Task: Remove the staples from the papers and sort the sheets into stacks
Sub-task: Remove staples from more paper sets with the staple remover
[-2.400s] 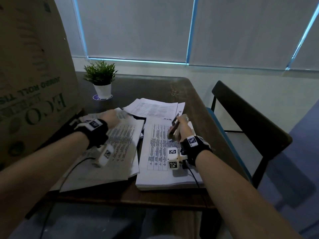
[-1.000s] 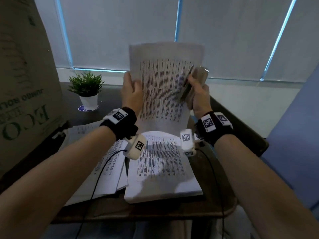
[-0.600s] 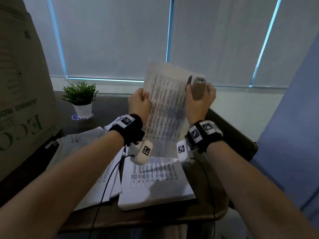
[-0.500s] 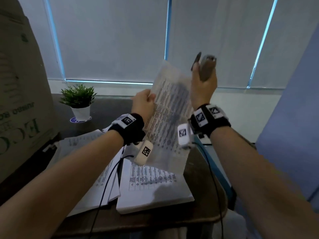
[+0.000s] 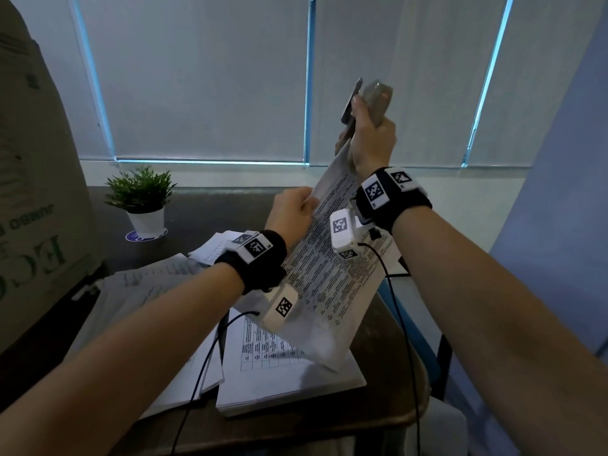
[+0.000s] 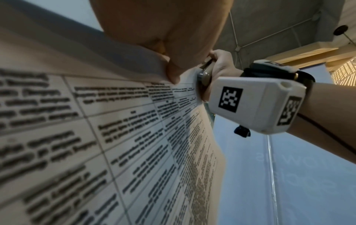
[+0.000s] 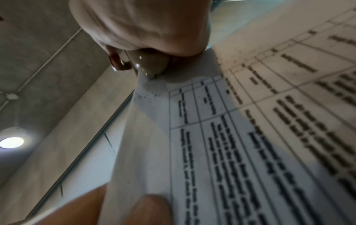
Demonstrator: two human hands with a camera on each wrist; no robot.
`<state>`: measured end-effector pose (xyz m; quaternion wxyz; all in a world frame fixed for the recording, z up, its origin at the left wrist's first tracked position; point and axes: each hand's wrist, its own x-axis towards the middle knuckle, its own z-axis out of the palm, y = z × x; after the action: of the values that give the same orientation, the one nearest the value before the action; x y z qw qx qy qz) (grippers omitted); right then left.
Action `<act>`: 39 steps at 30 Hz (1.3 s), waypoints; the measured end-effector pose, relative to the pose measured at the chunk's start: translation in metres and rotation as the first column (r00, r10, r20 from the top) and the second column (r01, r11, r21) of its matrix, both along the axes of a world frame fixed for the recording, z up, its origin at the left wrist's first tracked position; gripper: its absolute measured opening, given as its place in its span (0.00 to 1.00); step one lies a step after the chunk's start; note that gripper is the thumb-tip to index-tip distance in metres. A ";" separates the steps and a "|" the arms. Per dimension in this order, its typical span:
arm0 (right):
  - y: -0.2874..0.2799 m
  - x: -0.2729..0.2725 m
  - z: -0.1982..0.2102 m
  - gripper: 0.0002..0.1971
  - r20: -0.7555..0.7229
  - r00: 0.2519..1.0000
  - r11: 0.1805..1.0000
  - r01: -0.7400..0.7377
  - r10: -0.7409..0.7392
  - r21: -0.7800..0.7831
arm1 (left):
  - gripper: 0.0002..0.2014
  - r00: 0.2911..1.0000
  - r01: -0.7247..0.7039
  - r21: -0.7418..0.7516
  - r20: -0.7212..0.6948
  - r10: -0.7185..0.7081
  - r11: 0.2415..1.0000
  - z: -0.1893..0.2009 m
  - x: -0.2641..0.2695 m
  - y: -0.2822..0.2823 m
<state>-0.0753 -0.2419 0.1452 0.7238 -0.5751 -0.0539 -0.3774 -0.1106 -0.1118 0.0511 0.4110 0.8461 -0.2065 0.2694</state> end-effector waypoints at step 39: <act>0.060 0.042 -0.262 0.23 -0.736 0.560 0.912 -0.092 0.380 0.400 | 0.17 0.676 -0.141 0.443 -0.610 0.413 0.885 -0.106 0.011 0.172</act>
<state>-0.0333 -0.1822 -0.1170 0.7963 -0.5456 0.2604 0.0202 -0.0997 0.0598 -0.0549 0.2487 0.9662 0.0487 -0.0472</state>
